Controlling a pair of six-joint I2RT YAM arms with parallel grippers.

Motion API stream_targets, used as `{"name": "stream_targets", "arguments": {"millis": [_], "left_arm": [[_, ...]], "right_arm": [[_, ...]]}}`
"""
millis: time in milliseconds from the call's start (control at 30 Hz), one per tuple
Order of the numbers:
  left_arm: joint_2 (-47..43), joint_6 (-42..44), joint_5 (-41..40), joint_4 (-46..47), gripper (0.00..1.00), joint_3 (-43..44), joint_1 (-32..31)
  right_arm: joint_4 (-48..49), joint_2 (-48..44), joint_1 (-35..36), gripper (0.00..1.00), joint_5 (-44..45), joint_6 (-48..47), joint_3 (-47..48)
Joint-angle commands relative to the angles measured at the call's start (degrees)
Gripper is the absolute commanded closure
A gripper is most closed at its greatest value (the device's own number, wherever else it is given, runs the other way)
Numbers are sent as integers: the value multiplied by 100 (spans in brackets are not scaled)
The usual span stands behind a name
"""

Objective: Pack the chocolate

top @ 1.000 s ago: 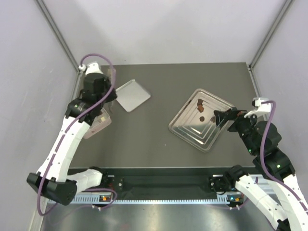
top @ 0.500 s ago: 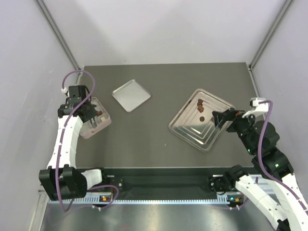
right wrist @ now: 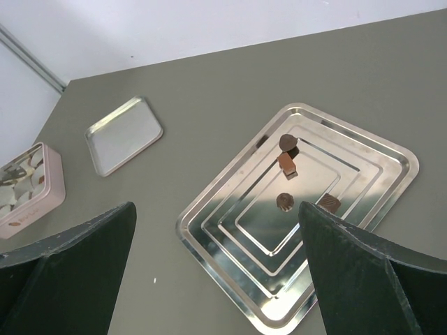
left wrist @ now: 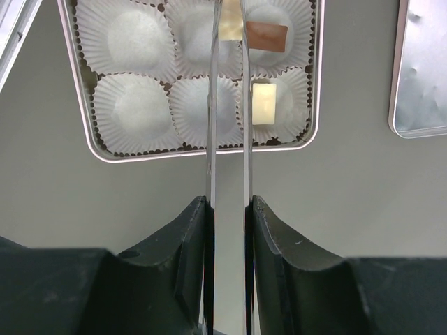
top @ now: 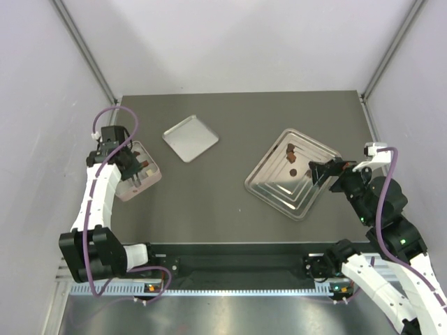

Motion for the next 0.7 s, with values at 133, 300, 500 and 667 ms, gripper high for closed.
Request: {"name": "stream_targets", "arguments": {"millis": [133,300,500,667], "left_arm": [[-200,125,-295,288,66,-76,34],[-306,143,-313,174,66,-41,34],[-385,187,-313,69,66,-76,34],[-411,195,-278,25,66,-102,34]], "right_arm": [[268,-12,-5,0,65,-67,-24],[277,6,-5,0,48,-50,-15],[286,23,-5,0,-22,-41,-15],[286,23,-5,0,-49,-6,-6]]}}
